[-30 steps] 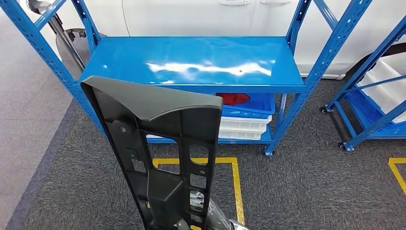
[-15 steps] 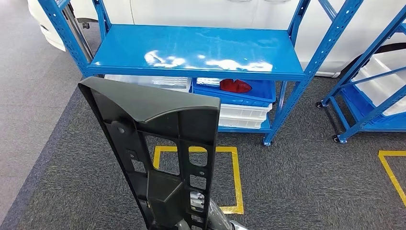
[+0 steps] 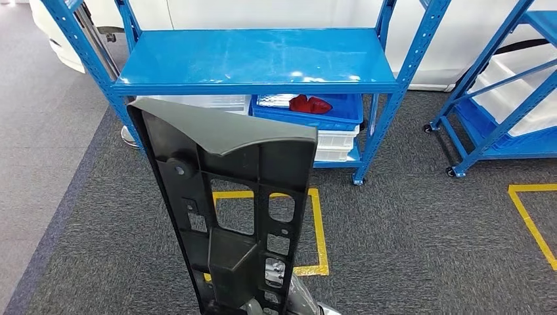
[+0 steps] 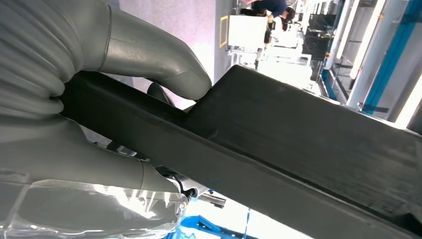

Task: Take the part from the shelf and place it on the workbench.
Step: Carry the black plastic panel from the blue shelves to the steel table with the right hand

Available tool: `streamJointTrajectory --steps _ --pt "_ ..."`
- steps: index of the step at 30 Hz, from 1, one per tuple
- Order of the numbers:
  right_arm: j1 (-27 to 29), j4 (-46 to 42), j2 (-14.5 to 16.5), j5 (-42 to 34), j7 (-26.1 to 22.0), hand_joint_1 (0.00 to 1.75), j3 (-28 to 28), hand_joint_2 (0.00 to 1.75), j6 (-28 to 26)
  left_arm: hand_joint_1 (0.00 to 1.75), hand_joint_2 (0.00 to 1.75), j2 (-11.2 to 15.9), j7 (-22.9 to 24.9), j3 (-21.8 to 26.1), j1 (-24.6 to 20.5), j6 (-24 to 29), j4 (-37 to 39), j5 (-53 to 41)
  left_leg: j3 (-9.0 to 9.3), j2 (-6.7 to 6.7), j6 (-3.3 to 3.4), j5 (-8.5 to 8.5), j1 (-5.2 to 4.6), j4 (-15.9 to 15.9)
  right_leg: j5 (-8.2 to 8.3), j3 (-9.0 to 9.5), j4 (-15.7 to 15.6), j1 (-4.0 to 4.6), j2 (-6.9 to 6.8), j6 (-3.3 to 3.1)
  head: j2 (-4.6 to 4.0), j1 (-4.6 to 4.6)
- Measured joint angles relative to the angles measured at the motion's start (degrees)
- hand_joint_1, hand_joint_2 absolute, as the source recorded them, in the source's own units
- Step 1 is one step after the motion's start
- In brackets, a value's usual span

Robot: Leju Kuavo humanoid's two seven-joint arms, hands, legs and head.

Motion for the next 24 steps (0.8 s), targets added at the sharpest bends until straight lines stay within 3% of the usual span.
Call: streamJointTrajectory --steps 1,2,3,5,6,8,10,12,14,15,16,17,18,19,21,23,24 --pt "0.04 0.04 0.0 -0.1 0.06 1.75 -0.03 1.75 0.08 0.0 1.75 0.01 -0.08 0.0 -0.01 0.0 0.0 0.01 -0.51 0.0 -0.17 -0.8 0.07 2.49 0.16 -0.44 0.28 -0.01 0.3 0.05 0.0 0.0" --pt "0.06 0.08 0.0 -0.19 0.11 1.75 -0.06 1.75 0.17 0.0 1.75 0.03 -0.14 0.0 0.0 0.0 0.0 0.02 0.04 -0.02 -0.3 -0.43 0.14 2.81 0.24 -0.85 0.66 -0.06 0.67 0.12 0.0 0.0" --pt "0.06 0.11 0.0 -0.28 0.15 1.75 -0.08 1.75 0.3 0.0 1.75 0.06 -0.15 -0.01 0.03 0.0 0.0 0.0 1.67 -0.14 -0.37 0.87 0.23 0.84 0.23 -1.19 1.08 -0.13 1.12 0.22 0.0 0.0" --pt "0.05 0.13 0.0 -0.4 0.15 1.75 -0.1 1.75 0.58 0.0 1.75 0.12 -0.16 -0.01 0.1 0.0 0.0 0.01 6.64 -1.68 -0.3 3.51 0.5 -6.71 0.03 -1.84 1.99 -0.26 2.08 0.58 -0.01 0.0" --pt "0.02 0.13 0.0 -0.46 0.16 1.75 -0.1 1.75 0.7 0.0 1.75 0.13 -0.18 -0.01 0.13 0.01 0.0 0.01 8.47 -2.68 -0.19 4.07 0.6 -9.68 -0.05 -2.19 2.41 -0.29 2.59 0.84 -0.01 -0.01" --pt "0.0 0.13 0.0 -0.57 0.17 1.75 -0.11 1.75 0.85 0.0 1.75 0.14 -0.21 0.0 0.2 0.02 0.0 0.02 9.79 -3.68 0.15 3.69 0.65 -12.01 0.06 -2.85 2.94 -0.34 3.57 1.49 -0.01 -0.01" --pt "0.03 0.11 0.0 -0.64 0.18 1.75 -0.15 1.75 0.91 0.0 1.75 0.11 -0.26 0.0 0.16 0.04 -0.01 0.02 9.47 -2.71 0.71 3.88 0.72 -12.47 0.21 -3.34 3.23 -0.37 4.12 2.19 -0.01 -0.01" --pt "-0.01 0.07 0.0 -0.68 0.19 1.75 -0.21 1.75 0.97 0.0 1.75 0.01 -0.42 -0.03 -0.03 0.08 -0.02 0.02 9.3 -1.55 1.47 4.18 0.86 -12.8 -1.23 -4.7 5.5 -0.31 2.48 2.87 -0.01 -0.01" --pt "-0.06 0.05 0.0 -0.71 0.22 1.75 -0.23 1.75 1.01 0.0 1.75 -0.02 -0.52 -0.04 0.04 0.12 -0.02 0.02 9.08 -0.24 1.88 4.28 0.84 -12.92 -4.75 -8.18 12.37 -0.49 0.25 3.47 -0.01 0.0" --pt "-0.05 0.07 0.0 -0.73 0.25 1.75 -0.24 1.75 1.02 0.0 1.75 0.02 -0.52 -0.04 0.13 0.13 -0.02 0.02 8.97 0.48 1.93 4.28 0.8 -12.9 -6.33 -10.24 16.4 -0.66 -0.19 3.7 -0.02 0.0" --pt "0.0 0.08 0.0 -0.74 0.29 1.75 -0.26 1.75 1.03 0.0 1.75 0.05 -0.52 -0.03 0.2 0.13 -0.02 0.02 8.91 1.2 1.93 4.28 0.77 -12.89 -7.06 -11.74 19.31 -0.83 -0.41 3.86 -0.02 0.0" --pt "0.02 0.09 0.0 -0.75 0.34 1.75 -0.29 1.75 1.06 0.0 1.75 0.08 -0.52 -0.03 0.2 0.13 -0.02 0.02 8.89 1.89 1.92 4.27 0.76 -12.87 -6.59 -12.15 20.0 -0.95 -0.56 3.93 -0.01 0.0" --pt "0.04 0.1 0.0 -0.75 0.39 1.75 -0.31 1.75 1.09 0.0 1.75 0.08 -0.52 -0.04 0.15 0.11 -0.02 0.02 8.95 2.52 1.88 4.25 0.75 -12.87 -5.07 -11.37 18.31 -1.03 -0.82 3.9 -0.02 0.0" --pt "0.04 0.1 0.0 -0.75 0.43 1.75 -0.33 1.75 1.13 0.0 1.75 0.05 -0.52 -0.04 0.1 0.1 -0.02 0.02 9.07 3.1 1.81 4.2 0.75 -12.87 -2.87 -9.56 14.61 -1.04 -1.37 3.75 -0.02 0.0" --pt "-0.03 0.07 0.0 -0.77 0.48 1.75 -0.34 1.75 1.2 0.0 1.75 -0.01 -0.52 -0.05 0.06 0.09 -0.02 0.02 9.28 4.07 1.48 4.05 0.6 -12.83 0.28 -5.67 6.51 -0.58 -3.7 3.14 -0.01 -0.01" --pt "-0.08 0.04 0.0 -0.81 0.57 1.75 -0.38 1.75 1.31 0.0 1.75 -0.02 -0.52 -0.05 0.04 0.09 -0.02 0.01 9.34 5.04 0.92 3.93 0.38 -12.79 0.88 -4.4 3.24 0.01 -4.88 2.45 -0.01 -0.01" --pt "-0.07 0.03 0.0 -0.82 0.66 1.75 -0.42 1.75 1.39 0.0 1.75 -0.03 -0.52 -0.06 0.0 0.09 -0.02 -0.01 9.39 5.6 0.6 3.91 0.29 -12.83 0.93 -4.61 3.16 0.17 -4.38 2.14 -0.01 -0.01"
